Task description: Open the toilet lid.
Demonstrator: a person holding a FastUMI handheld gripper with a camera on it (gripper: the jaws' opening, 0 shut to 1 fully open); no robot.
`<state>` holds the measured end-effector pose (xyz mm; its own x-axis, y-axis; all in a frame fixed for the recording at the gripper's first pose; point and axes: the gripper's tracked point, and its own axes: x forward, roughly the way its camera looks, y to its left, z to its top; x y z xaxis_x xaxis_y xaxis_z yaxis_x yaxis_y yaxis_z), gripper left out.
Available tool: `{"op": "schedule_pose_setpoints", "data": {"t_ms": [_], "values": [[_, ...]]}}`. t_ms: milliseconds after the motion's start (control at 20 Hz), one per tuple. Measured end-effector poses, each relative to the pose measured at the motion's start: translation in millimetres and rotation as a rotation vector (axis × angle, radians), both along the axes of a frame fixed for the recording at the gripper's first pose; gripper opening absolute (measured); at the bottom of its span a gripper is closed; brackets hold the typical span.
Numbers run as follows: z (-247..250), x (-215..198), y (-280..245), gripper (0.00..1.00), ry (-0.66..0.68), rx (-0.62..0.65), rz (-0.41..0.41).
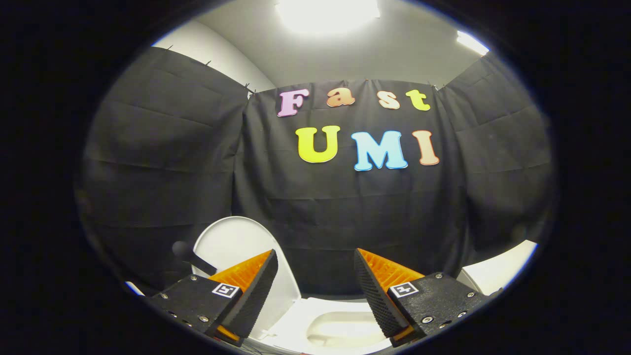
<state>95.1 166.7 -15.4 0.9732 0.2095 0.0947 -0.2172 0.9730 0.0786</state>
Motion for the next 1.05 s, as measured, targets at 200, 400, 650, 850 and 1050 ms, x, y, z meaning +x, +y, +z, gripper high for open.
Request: {"op": "schedule_pose_setpoints", "data": {"t_ms": [200,400,650,850,1050], "values": [[-27,5,-74,0.95,0.056,-0.118,-0.082],[-34,-1,-137,0.95,0.075,-0.148,-0.179],[-66,-28,-195,0.95,0.106,-0.153,-0.264],[-100,-58,-207,0.95,0.125,-0.076,-0.316],[-119,-77,-198,0.95,0.139,-0.068,-0.336]]}}
